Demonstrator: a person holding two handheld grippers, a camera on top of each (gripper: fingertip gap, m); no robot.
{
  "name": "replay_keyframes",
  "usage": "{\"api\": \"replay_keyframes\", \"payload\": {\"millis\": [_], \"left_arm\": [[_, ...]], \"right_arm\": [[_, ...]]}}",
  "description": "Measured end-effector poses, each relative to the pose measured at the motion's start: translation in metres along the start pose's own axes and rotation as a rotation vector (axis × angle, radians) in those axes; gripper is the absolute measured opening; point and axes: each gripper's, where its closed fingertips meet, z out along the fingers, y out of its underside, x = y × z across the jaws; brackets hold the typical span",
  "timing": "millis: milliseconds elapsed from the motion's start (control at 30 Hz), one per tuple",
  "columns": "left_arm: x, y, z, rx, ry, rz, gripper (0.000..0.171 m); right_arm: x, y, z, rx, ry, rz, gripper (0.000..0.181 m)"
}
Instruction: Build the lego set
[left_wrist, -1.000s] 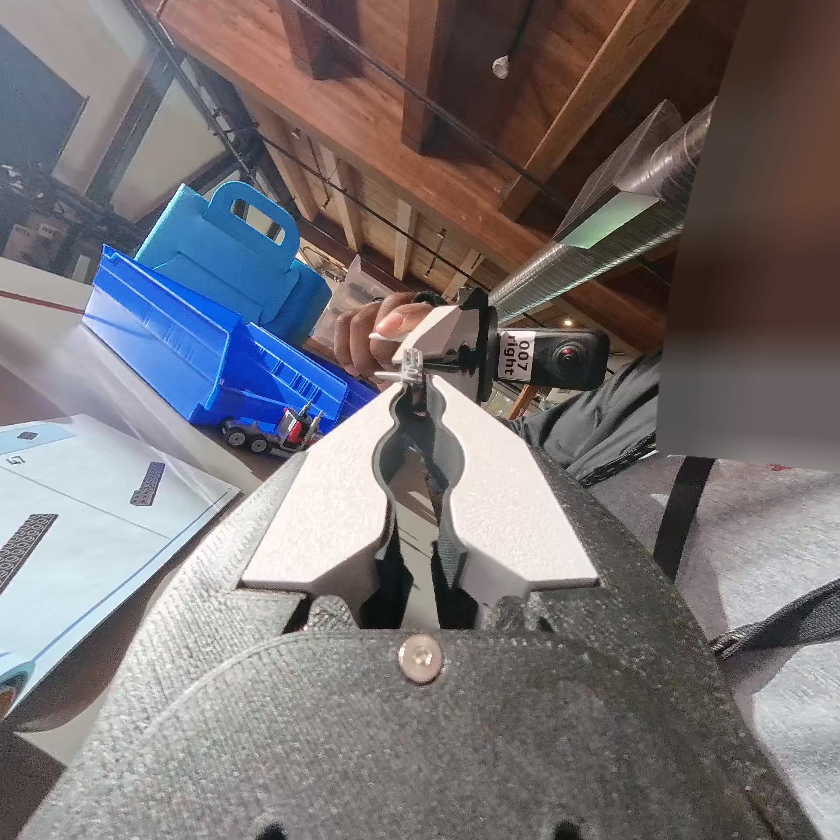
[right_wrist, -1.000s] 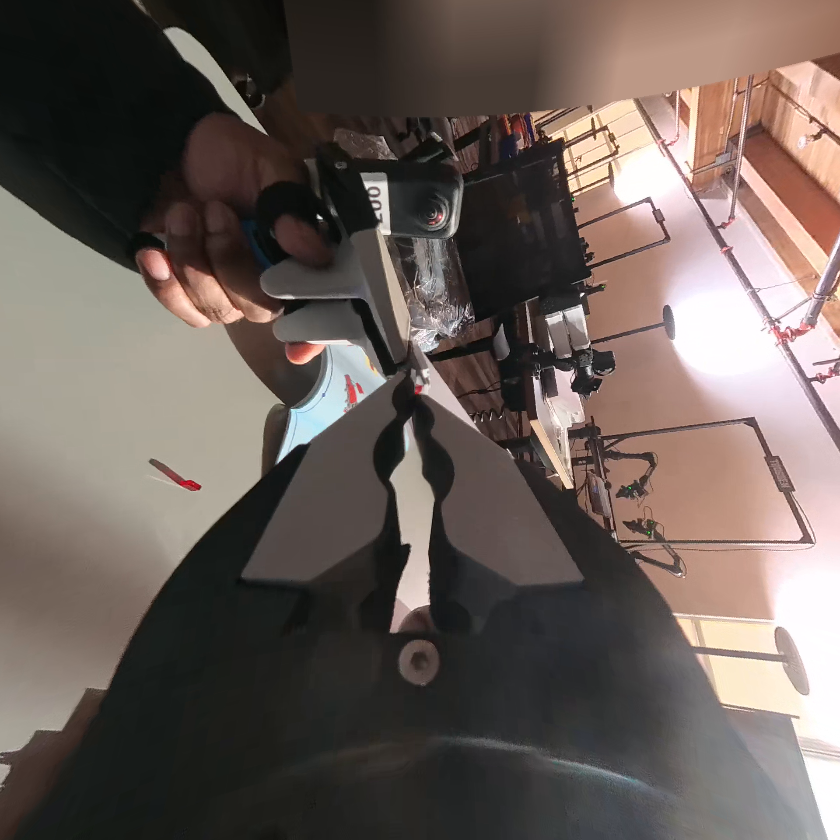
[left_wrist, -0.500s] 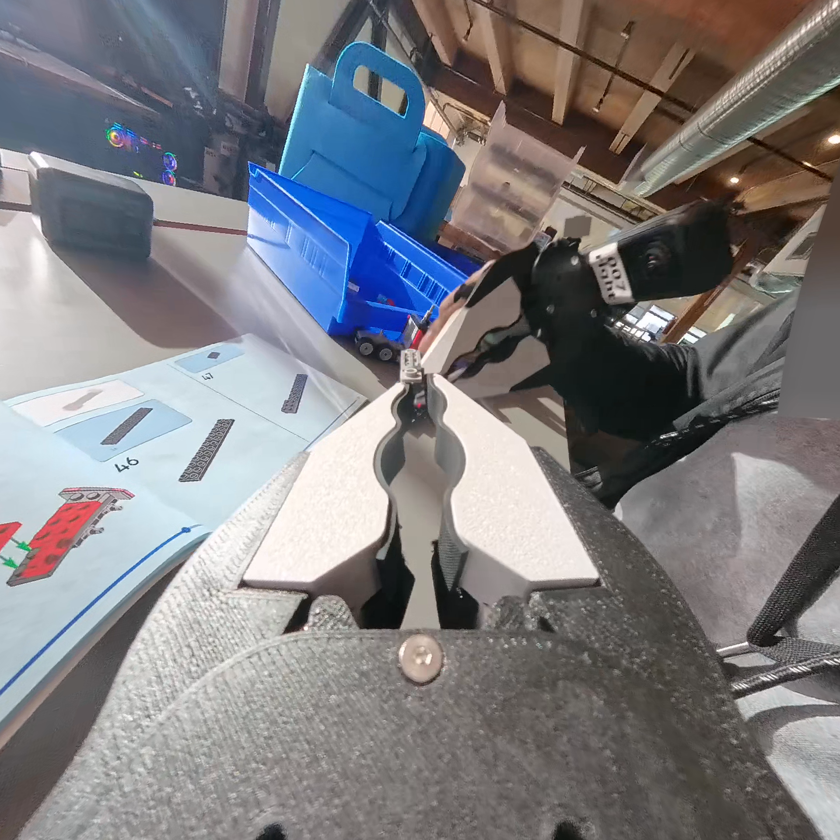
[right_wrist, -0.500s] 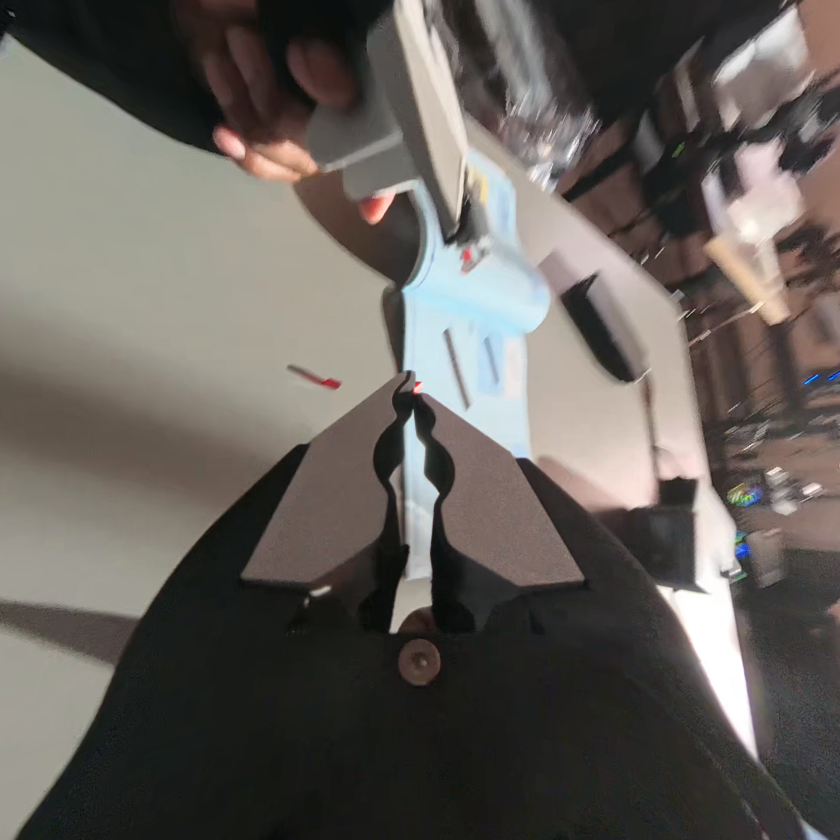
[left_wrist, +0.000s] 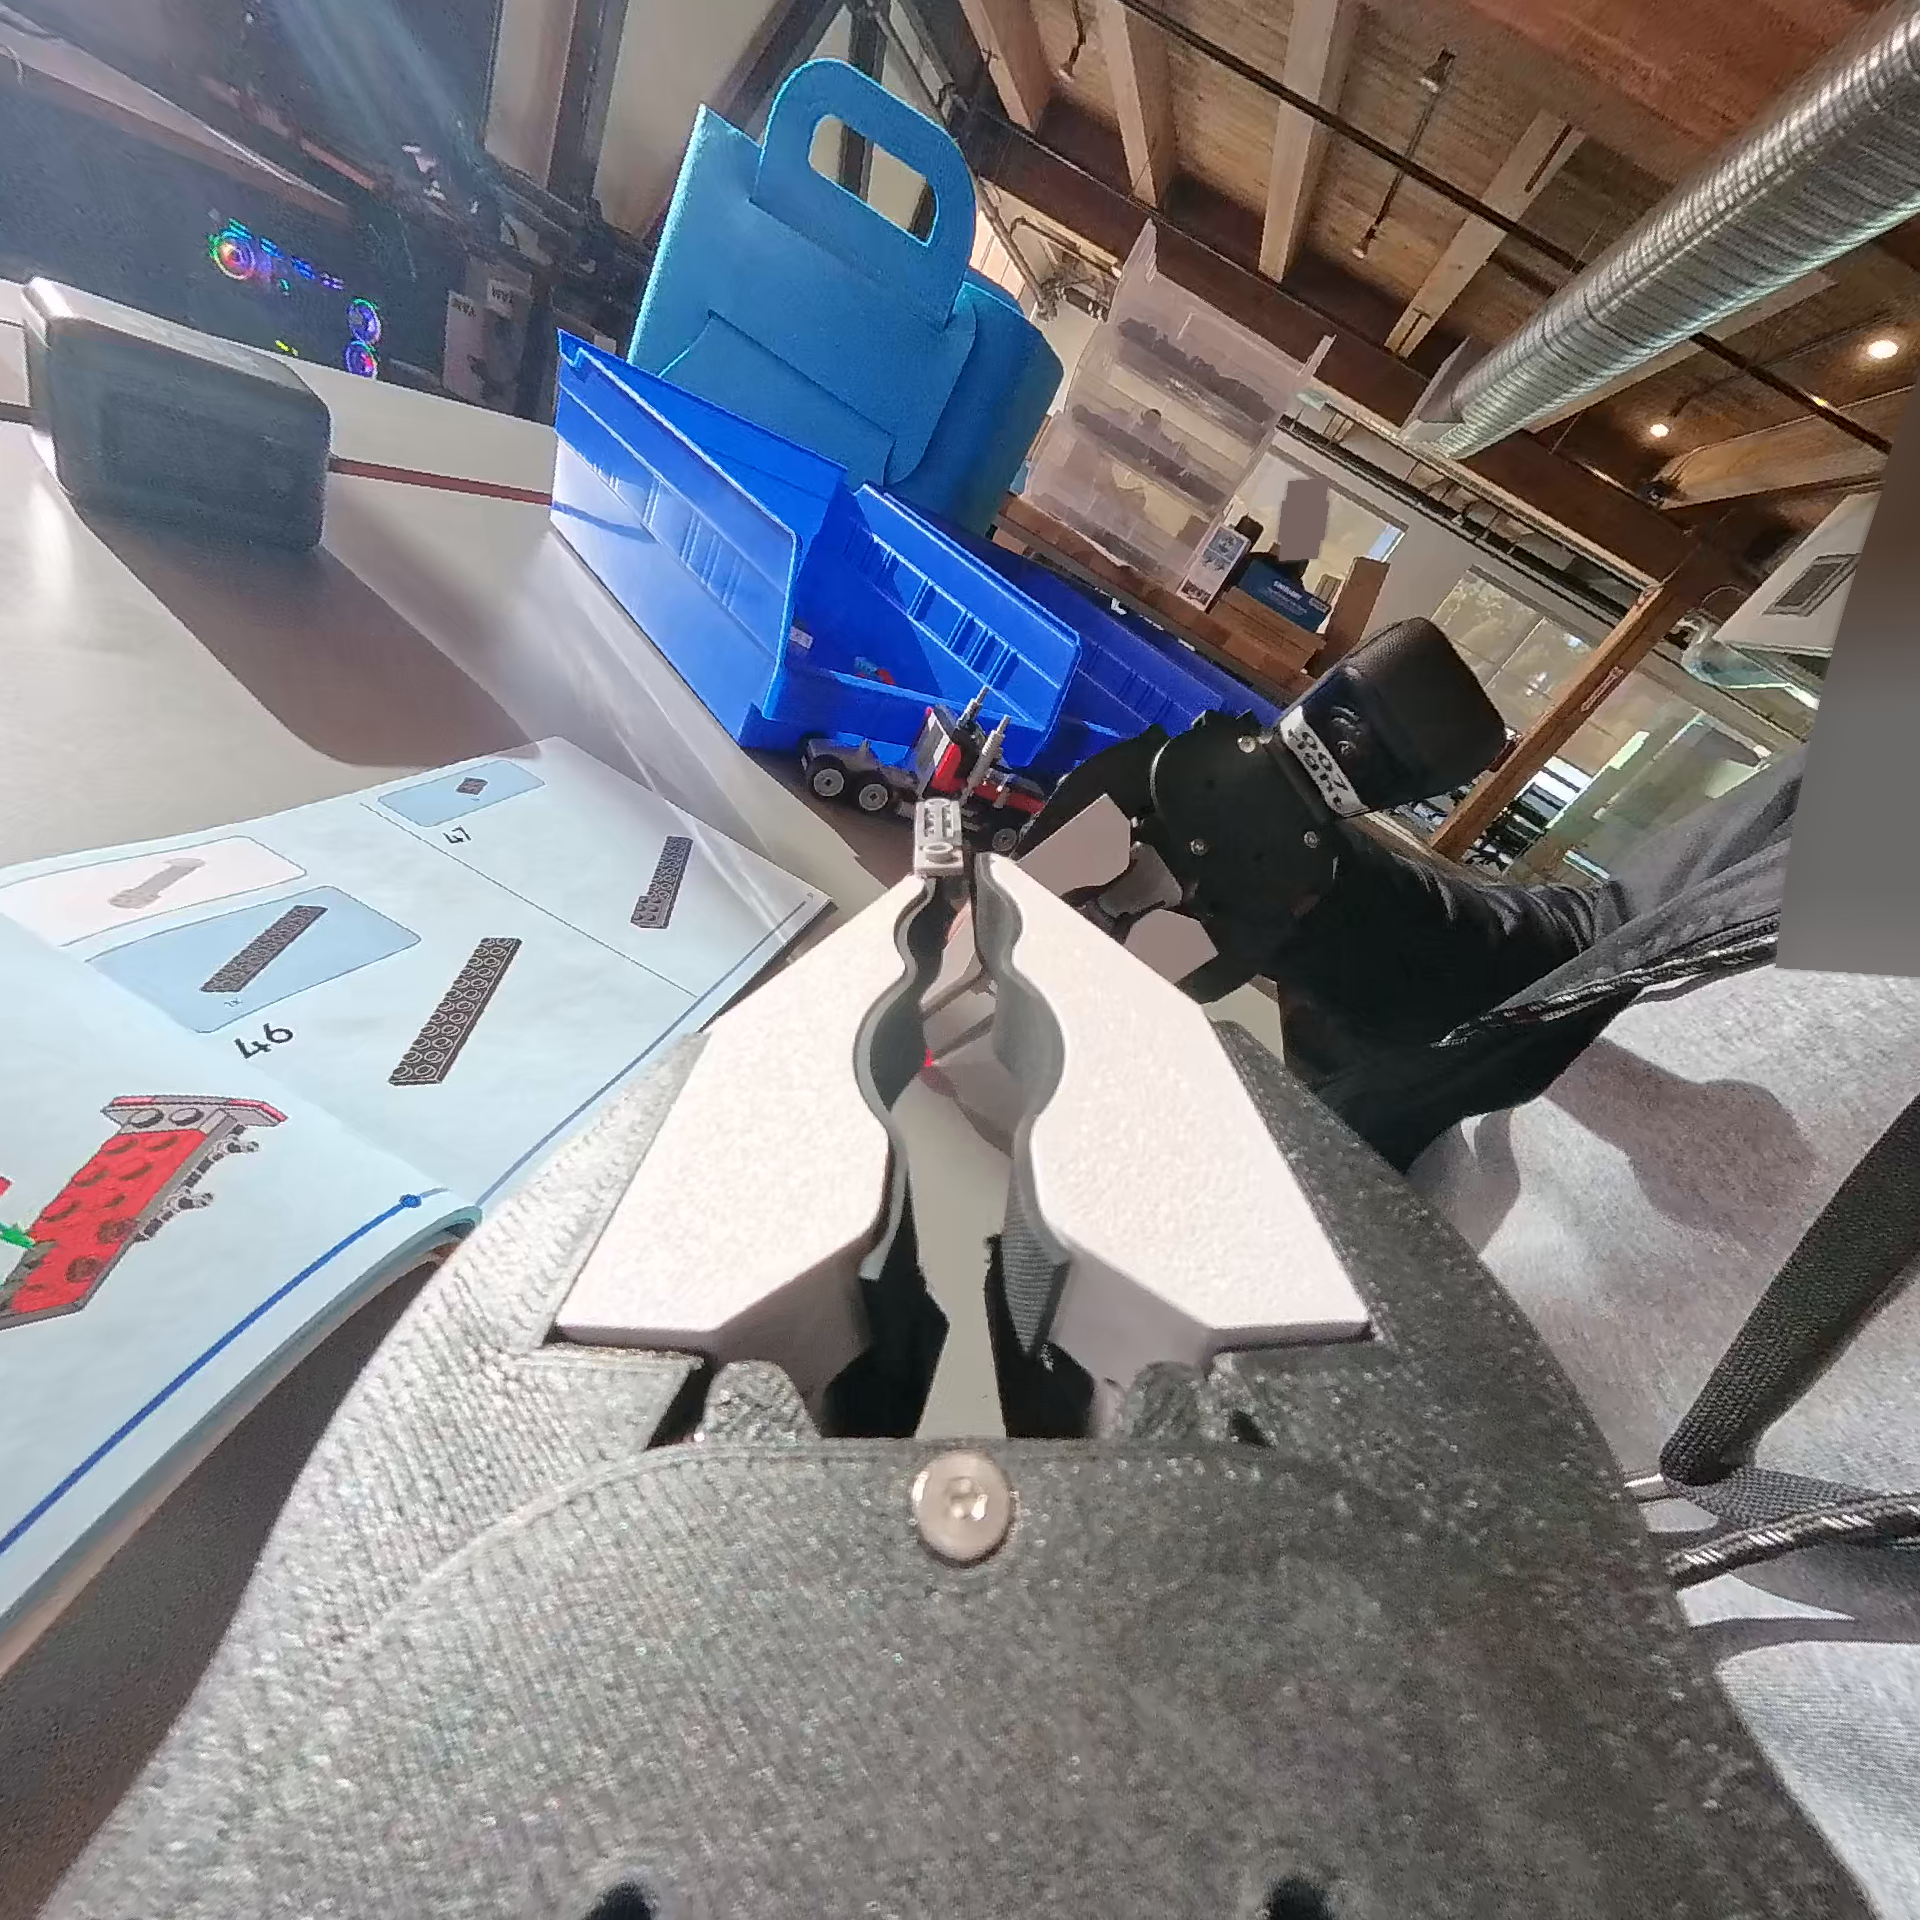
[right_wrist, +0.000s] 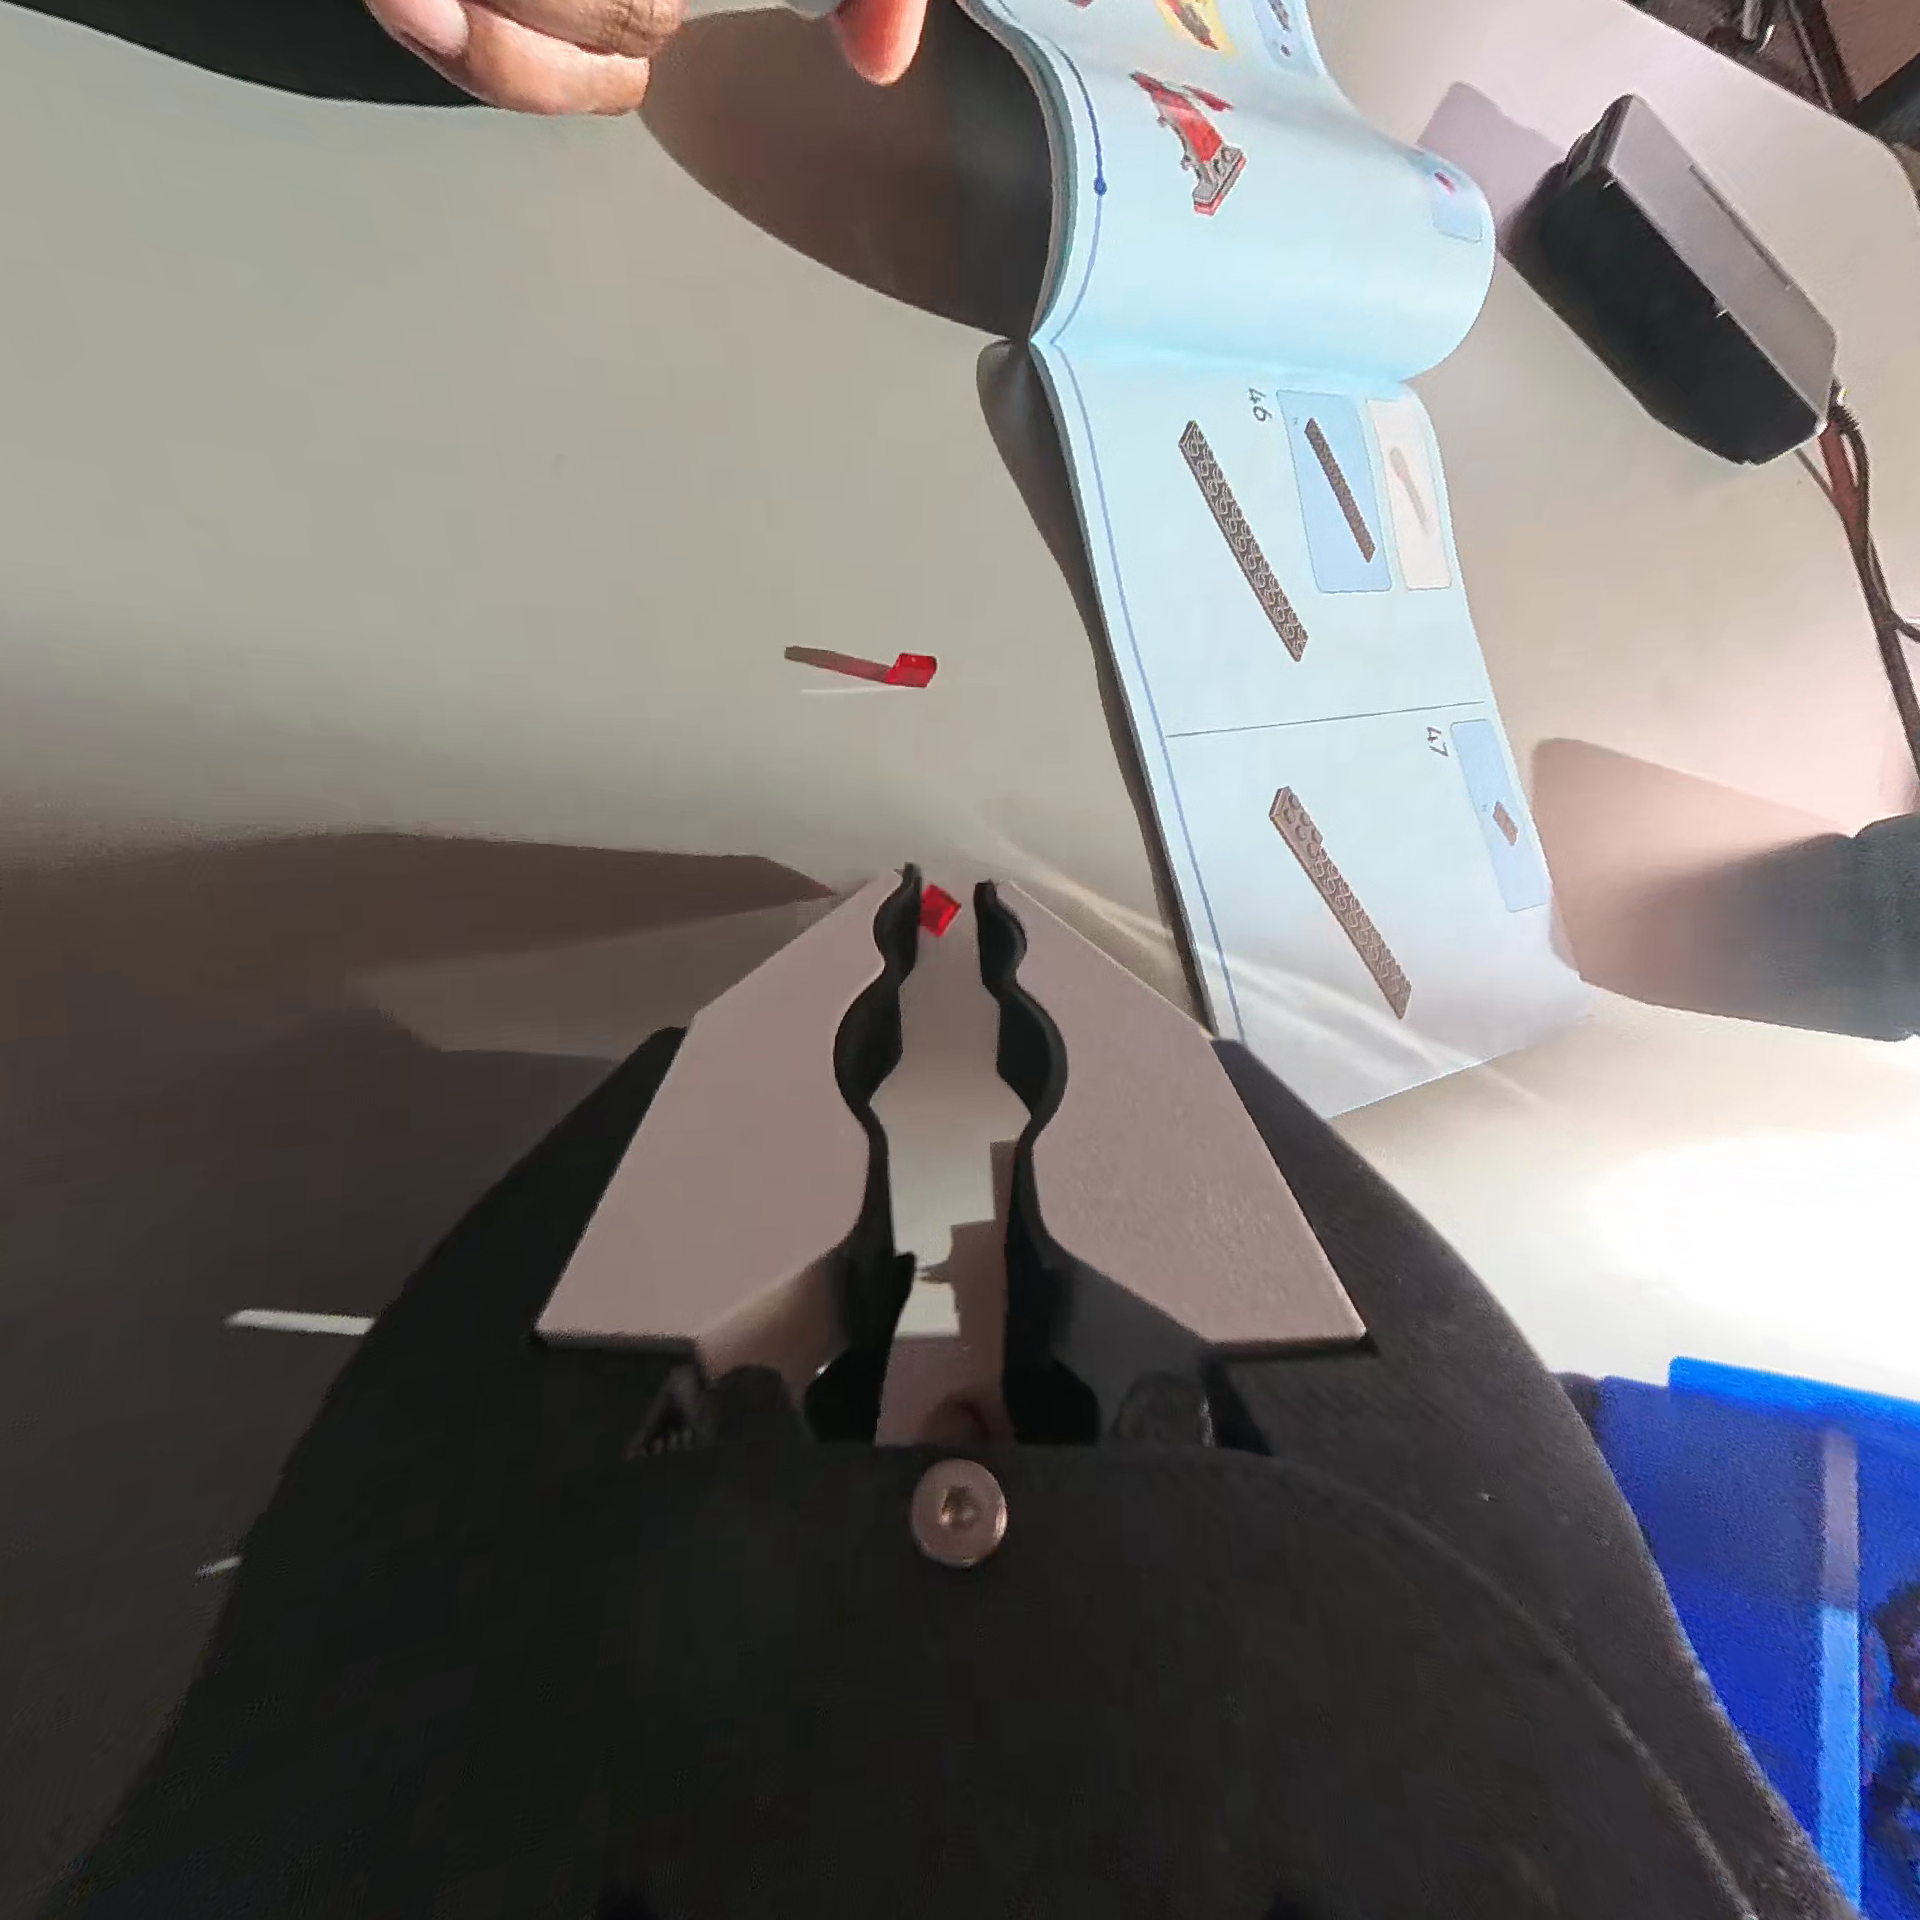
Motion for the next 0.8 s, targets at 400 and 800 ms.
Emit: {"api": "replay_keyframes", "payload": {"millis": [400,800], "left_arm": [[0.003,0.002,0.001,-0.012,0.02,-0.01,0.005],[0.023,0.005,0.003,-0.028,0.082,0.167,0.006]], "right_arm": [[-0.007,0.006,-0.008,0.014,-0.051,0.183,0.019],[0.0,-0.002,-0.005,0.012,-0.118,0.191,0.01]]}}
